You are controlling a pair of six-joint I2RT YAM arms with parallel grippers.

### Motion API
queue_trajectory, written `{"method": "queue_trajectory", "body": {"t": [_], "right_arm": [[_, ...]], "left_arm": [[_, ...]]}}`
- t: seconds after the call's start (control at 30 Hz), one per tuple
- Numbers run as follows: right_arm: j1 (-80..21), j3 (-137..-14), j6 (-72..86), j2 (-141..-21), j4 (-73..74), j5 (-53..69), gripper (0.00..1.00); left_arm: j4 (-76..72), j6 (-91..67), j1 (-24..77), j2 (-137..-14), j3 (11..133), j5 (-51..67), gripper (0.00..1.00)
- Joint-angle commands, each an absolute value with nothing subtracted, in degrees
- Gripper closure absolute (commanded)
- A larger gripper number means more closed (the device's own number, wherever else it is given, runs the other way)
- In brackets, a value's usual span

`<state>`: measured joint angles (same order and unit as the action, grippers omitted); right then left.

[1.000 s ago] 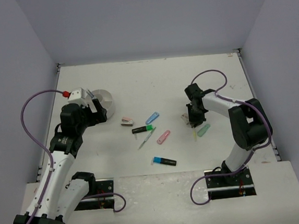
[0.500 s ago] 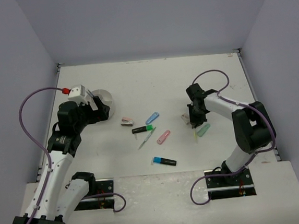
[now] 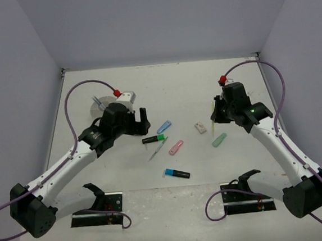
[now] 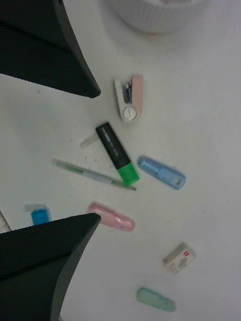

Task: Sort the stationery into containers
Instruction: Pick up the pen from the center of the board, then close the pen cap on the pen.

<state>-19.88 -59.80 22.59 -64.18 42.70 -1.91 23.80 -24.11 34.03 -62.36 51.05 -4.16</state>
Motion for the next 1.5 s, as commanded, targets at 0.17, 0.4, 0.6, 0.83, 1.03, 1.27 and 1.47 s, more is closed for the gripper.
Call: {"method": "queue_trajectory", "body": {"t": [0.17, 0.4, 0.6, 0.83, 1.03, 1.27, 1.47], "right_arm": [[-20.57, -58.83, 20.86, -60.38, 43.45, 1.53, 1.00], [-21.30, -58.52, 20.81, -61.13, 43.24, 2.21, 1.00], [-21.88, -58.58, 20.48, -60.56, 43.51, 2.37, 1.00], [-22.59, -58.84, 20.39, -59.93, 44.60, 2.11, 1.00], [-22.84, -58.55, 20.05, -59.77, 44.82, 2.19, 1.00], [-23.64, -58.81, 19.67, -59.86, 45.44, 2.11, 1.00], [-23.82, -58.94, 19.42, -60.34, 45.58, 2.06, 1.00]], "left_arm": [[28.71, -36.62, 57.92, -67.03, 50.63, -15.24, 0.29], [29.06, -48.99, 69.33, -70.47, 45.91, -18.62, 0.53], [27.66, -55.01, 71.19, -71.54, 42.29, -20.17, 0.63], [24.67, -56.34, 71.23, -75.18, 40.24, -19.41, 0.67], [22.07, -56.17, 71.28, -78.62, 40.07, -18.10, 0.70], [20.70, -55.25, 71.27, -80.47, 40.47, -18.25, 0.71], [19.86, -54.35, 71.24, -82.25, 41.18, -17.35, 0.71]]}}
